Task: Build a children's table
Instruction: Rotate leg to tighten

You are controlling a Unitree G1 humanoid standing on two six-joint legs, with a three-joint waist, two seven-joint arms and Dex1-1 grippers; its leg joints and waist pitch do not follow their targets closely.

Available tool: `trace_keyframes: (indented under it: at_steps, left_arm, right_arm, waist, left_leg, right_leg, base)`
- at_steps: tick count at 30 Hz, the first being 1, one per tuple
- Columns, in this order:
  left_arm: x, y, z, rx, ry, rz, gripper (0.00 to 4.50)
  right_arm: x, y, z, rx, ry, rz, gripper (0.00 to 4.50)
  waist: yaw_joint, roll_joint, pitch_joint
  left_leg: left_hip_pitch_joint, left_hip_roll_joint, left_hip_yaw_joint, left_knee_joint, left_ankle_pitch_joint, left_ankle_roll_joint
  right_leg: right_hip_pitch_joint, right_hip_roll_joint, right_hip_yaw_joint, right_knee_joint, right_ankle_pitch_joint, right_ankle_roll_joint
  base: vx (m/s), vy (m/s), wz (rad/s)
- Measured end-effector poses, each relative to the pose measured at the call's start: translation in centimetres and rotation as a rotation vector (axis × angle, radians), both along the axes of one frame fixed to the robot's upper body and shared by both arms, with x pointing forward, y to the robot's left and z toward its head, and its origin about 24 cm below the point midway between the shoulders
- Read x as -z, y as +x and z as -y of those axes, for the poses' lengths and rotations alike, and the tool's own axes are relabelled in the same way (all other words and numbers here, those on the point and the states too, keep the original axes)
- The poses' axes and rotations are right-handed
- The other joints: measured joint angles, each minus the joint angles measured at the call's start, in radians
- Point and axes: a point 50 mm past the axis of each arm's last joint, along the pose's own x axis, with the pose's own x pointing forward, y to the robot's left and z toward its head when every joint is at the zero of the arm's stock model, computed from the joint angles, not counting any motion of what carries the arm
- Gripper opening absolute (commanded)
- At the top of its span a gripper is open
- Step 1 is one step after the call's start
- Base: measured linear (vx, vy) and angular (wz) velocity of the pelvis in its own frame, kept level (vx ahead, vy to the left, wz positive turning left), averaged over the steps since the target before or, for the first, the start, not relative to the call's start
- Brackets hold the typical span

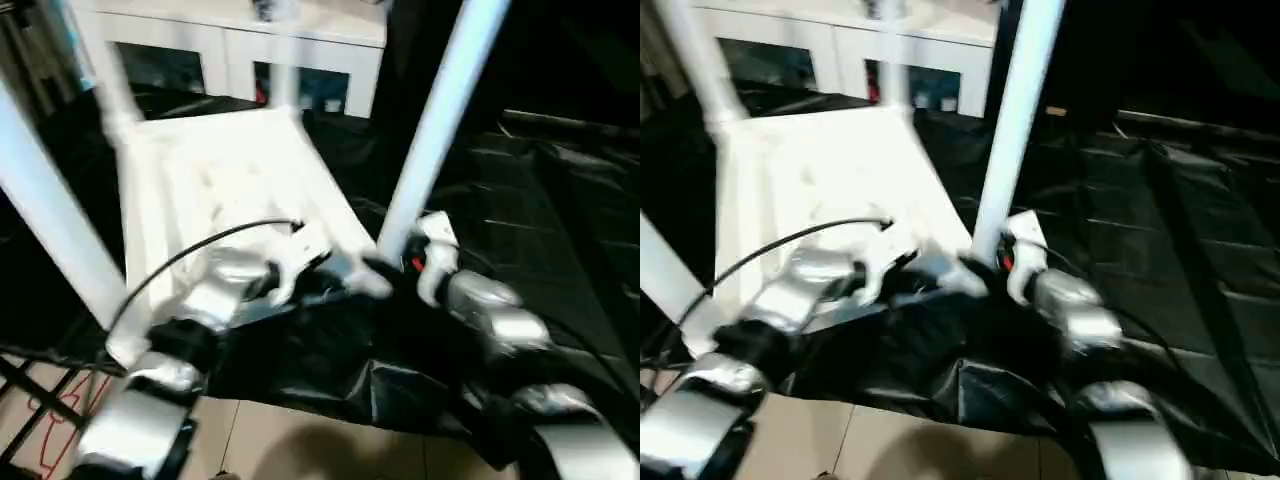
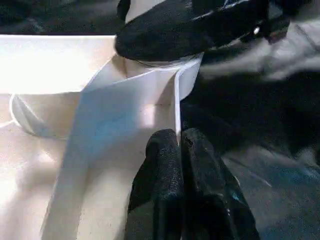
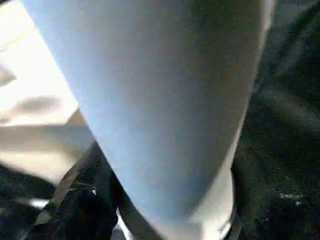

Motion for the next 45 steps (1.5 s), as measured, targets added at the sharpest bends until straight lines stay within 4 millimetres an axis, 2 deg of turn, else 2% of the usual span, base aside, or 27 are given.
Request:
trace_keyframes:
  at_steps: [2,4,8,13,20,26,33,41,45]
  left_arm:
    - [0.0,0.0,0.1,-0.005,-0.001,0.003,0.00]
    - [-0.1,0.0,0.2,-0.005,-0.001,0.007,0.00]
    - [-0.1,0.0,0.0,0.017,0.002,0.014,0.00]
    - [-0.2,-0.3,-1.0,0.080,0.000,0.005,0.00]
    - [-0.4,-1.4,-2.9,0.233,-0.015,-0.041,0.00]
    - [-0.4,-1.8,-3.3,0.318,-0.009,-0.070,0.00]
    - [-0.5,-1.9,-3.8,0.342,-0.007,-0.074,0.00]
    - [-0.5,-1.9,-3.8,0.337,-0.008,-0.073,0.00]
    - [-0.4,-1.3,-3.2,0.234,0.002,-0.040,0.00]
  right_arm:
    - [0.0,0.1,-0.2,0.014,-0.002,0.009,3.34]
    - [0.1,0.1,-0.2,0.014,-0.026,0.014,3.37]
    - [0.1,0.0,-0.3,-0.029,-0.059,0.035,3.73]
    - [0.0,-0.8,0.4,-0.183,-0.065,0.045,3.73]
    - [-0.3,-2.8,1.8,-0.478,-0.021,0.012,3.73]
    - [-0.5,-3.8,2.8,-0.615,-0.010,-0.033,3.09]
    - [-0.7,-4.0,2.5,-0.641,-0.002,-0.053,2.70]
    - [-0.7,-4.0,2.5,-0.630,0.004,-0.058,2.67]
    - [-0.1,-3.0,1.9,-0.439,0.017,-0.034,2.66]
  waist:
    - [0.002,0.000,0.000]
    - [0.004,0.000,0.000]
    - [0.004,0.000,0.000]
    - [0.007,0.000,0.001]
    - [0.024,0.002,0.002]
    - [0.043,0.002,0.003]
    - [0.043,0.001,0.003]
    - [0.043,0.001,0.003]
    - [0.031,0.000,0.003]
  left_leg:
    - [0.000,0.000,0.000,-0.001,0.000,0.000]
    - [-0.001,0.000,0.000,-0.002,0.000,0.000]
    - [-0.001,0.000,0.000,-0.001,0.000,0.000]
    - [-0.002,0.000,0.000,-0.001,0.000,0.000]
    - [-0.004,0.000,0.000,-0.001,0.000,0.000]
    - [-0.004,0.001,0.000,0.000,0.000,0.000]
    - [-0.006,0.001,0.000,0.000,0.000,0.000]
    - [-0.007,0.001,0.000,0.001,0.000,0.000]
    - [-0.004,0.001,0.000,0.003,0.000,0.000]
  right_leg:
    - [0.000,0.000,0.000,0.000,-0.001,0.001]
    - [0.000,0.000,0.000,0.000,-0.001,0.001]
    - [-0.001,0.000,0.000,0.000,0.000,0.001]
    - [-0.001,0.000,-0.001,0.000,0.000,0.001]
    - [-0.001,0.000,-0.001,-0.001,-0.001,0.001]
    - [-0.001,0.000,-0.001,0.000,0.000,0.000]
    - [-0.002,0.000,-0.001,0.000,0.000,0.001]
    - [-0.003,0.000,-0.002,0.000,0.000,0.000]
    - [-0.002,0.000,-0.001,0.001,0.000,-0.001]
  base:
    - [0.000,0.000,0.00]
    - [0.000,0.000,0.00]
    - [0.000,0.000,0.00]
    - [0.000,0.000,0.00]
    - [0.000,0.000,0.00]
    - [0.000,0.000,0.00]
    - [0.000,0.000,0.00]
    - [0.000,0.000,0.00]
    - [0.000,0.000,0.00]
